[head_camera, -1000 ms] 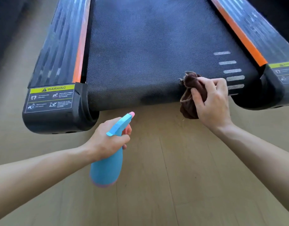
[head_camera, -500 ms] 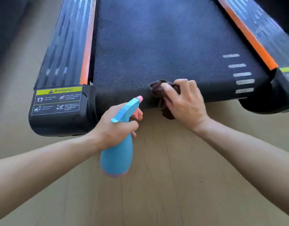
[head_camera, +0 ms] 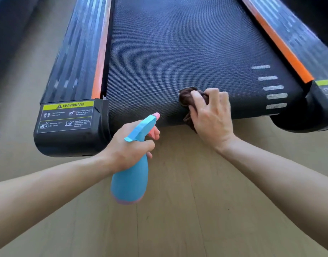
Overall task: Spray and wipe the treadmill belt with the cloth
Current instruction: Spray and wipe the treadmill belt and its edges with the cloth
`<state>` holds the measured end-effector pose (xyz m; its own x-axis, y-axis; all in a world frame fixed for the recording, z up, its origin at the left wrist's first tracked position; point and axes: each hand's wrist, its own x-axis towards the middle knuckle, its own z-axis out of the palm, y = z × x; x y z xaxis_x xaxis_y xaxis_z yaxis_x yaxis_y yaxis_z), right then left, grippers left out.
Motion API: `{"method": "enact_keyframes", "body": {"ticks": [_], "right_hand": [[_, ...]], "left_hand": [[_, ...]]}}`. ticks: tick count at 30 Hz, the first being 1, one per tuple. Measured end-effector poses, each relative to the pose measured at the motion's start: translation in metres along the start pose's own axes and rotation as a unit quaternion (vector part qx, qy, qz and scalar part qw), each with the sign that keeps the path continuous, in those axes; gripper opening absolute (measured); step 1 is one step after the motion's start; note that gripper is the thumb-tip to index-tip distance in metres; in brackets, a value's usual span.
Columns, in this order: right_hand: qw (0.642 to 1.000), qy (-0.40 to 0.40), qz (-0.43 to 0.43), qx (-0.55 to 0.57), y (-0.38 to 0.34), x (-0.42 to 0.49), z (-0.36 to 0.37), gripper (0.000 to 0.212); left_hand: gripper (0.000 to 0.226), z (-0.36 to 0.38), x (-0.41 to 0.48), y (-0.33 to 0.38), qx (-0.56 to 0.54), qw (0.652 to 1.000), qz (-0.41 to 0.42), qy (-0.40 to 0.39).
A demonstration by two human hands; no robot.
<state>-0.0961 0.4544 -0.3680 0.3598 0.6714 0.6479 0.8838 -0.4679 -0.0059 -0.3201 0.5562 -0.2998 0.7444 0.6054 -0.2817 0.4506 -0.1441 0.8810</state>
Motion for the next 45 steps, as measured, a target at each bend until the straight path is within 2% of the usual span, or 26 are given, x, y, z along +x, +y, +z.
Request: {"method": "enact_keyframes", "body": {"ticks": [3, 5, 12, 14, 16, 19, 22, 24, 25, 28, 31, 33, 36, 40, 45], "right_hand": [[0.996, 0.005, -0.087, 0.027, -0.018, -0.01, 0.007, 0.036], [0.993, 0.009, -0.111, 0.039, -0.009, -0.01, 0.005, 0.034], [0.999, -0.009, 0.024, 0.041, 0.066, -0.013, -0.01, 0.036], [0.997, -0.012, 0.062, 0.042, 0.066, -0.014, -0.01, 0.037], [0.995, -0.005, 0.086, 0.042, 0.043, -0.009, -0.007, 0.037], [0.997, -0.002, 0.048, 0.058, -0.015, 0.002, 0.0, 0.032], [0.997, -0.006, -0.022, 0.07, -0.053, 0.006, 0.008, 0.03], [0.997, -0.004, -0.07, 0.04, -0.038, 0.007, 0.004, 0.028], [0.997, -0.005, -0.072, 0.026, -0.022, 0.008, 0.001, 0.026], [0.999, -0.026, 0.011, 0.016, 0.023, 0.005, -0.01, 0.03], [0.997, -0.04, 0.062, 0.01, 0.012, 0.003, -0.01, 0.035], [0.998, -0.033, 0.058, 0.002, -0.015, 0.009, -0.004, 0.034], [0.999, -0.031, 0.008, 0.006, -0.052, 0.02, 0.004, 0.028], [0.997, -0.034, -0.062, 0.015, -0.043, 0.021, 0.004, 0.027], [0.998, -0.057, 0.006, 0.011, 0.012, 0.001, -0.014, 0.033]], "left_hand": [[0.044, 0.005, -0.001, -0.002, 0.022, 1.0, -0.004, -0.009], [0.045, 0.008, -0.001, -0.003, 0.023, 1.0, -0.003, -0.011], [0.029, 0.003, -0.002, 0.005, -0.015, 1.0, 0.008, 0.013], [0.019, -0.002, 0.0, 0.007, -0.015, 1.0, 0.006, 0.017], [0.02, -0.005, 0.002, 0.006, -0.015, 1.0, 0.0, 0.023], [0.041, -0.004, 0.003, 0.009, -0.018, 1.0, -0.006, 0.018], [0.042, -0.001, 0.002, 0.011, -0.016, 1.0, 0.002, 0.015], [0.043, -0.003, 0.001, 0.009, -0.014, 1.0, 0.0, 0.012], [0.044, -0.005, 0.0, 0.006, -0.012, 1.0, -0.006, 0.011], [0.042, -0.014, -0.003, -0.002, 0.0, 1.0, -0.021, 0.013], [0.043, -0.021, -0.006, -0.005, -0.005, 1.0, -0.025, 0.017], [0.047, -0.024, -0.007, -0.006, -0.013, 0.999, -0.025, 0.023], [0.048, -0.023, -0.01, -0.008, -0.012, 0.999, -0.03, 0.019], [0.051, -0.018, -0.015, -0.014, -0.006, 0.999, -0.049, 0.017], [0.043, -0.011, -0.028, -0.024, -0.011, 0.998, -0.063, 0.029]]}}
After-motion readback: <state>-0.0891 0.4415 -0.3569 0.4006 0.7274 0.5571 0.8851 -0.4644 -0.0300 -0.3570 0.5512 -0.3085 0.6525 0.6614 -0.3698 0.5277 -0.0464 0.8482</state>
